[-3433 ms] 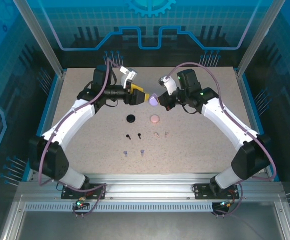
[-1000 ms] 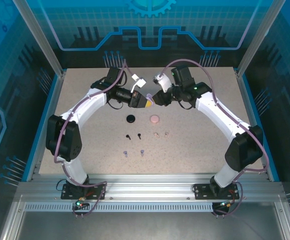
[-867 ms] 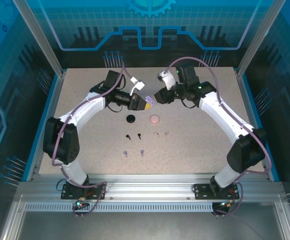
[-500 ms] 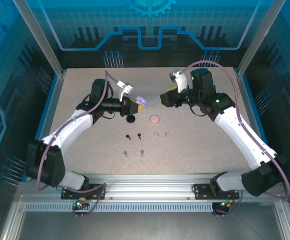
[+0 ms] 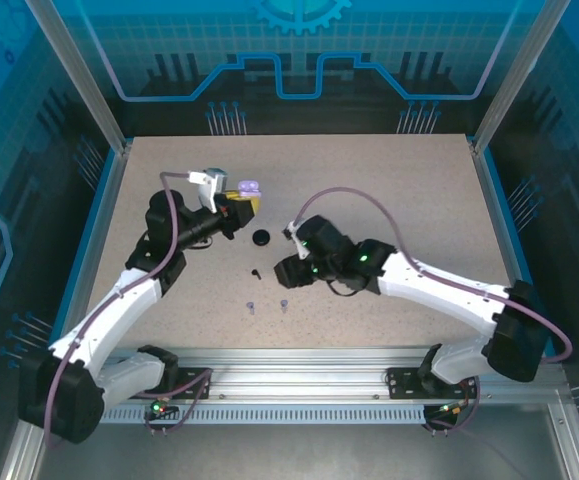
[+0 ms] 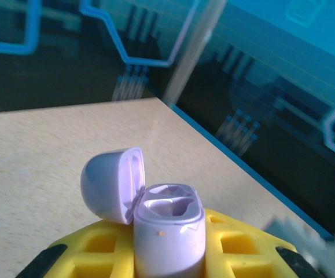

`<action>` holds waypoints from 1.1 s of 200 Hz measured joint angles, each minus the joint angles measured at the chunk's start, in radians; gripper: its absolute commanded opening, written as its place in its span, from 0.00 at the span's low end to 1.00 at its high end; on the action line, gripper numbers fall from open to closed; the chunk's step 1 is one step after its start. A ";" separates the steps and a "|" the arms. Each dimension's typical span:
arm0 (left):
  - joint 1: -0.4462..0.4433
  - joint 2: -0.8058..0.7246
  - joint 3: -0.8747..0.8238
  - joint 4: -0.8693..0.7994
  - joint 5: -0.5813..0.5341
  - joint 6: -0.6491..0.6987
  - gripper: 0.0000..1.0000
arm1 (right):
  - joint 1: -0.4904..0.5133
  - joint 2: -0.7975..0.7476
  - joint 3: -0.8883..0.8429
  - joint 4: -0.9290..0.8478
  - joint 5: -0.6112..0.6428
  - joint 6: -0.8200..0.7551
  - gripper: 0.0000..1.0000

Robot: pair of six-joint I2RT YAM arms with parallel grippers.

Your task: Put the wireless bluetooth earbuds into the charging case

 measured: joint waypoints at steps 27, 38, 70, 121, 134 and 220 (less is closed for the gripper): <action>0.006 -0.057 -0.018 0.035 -0.135 -0.020 0.00 | 0.094 0.122 0.008 0.015 0.091 0.098 0.55; 0.006 -0.071 -0.018 0.038 -0.176 -0.019 0.00 | 0.122 0.185 0.034 0.006 0.122 0.130 0.55; 0.017 -0.095 -0.018 0.036 -0.272 -0.019 0.00 | 0.187 0.387 0.163 -0.029 0.195 0.209 0.54; 0.061 -0.099 -0.018 0.029 -0.351 -0.025 0.00 | 0.235 0.577 0.326 -0.087 0.225 0.272 0.50; 0.074 -0.099 -0.018 0.028 -0.354 -0.035 0.00 | 0.236 0.604 0.348 -0.099 0.225 0.284 0.49; 0.113 -0.099 -0.018 0.035 -0.357 -0.072 0.00 | 0.236 0.700 0.426 -0.146 0.243 0.325 0.41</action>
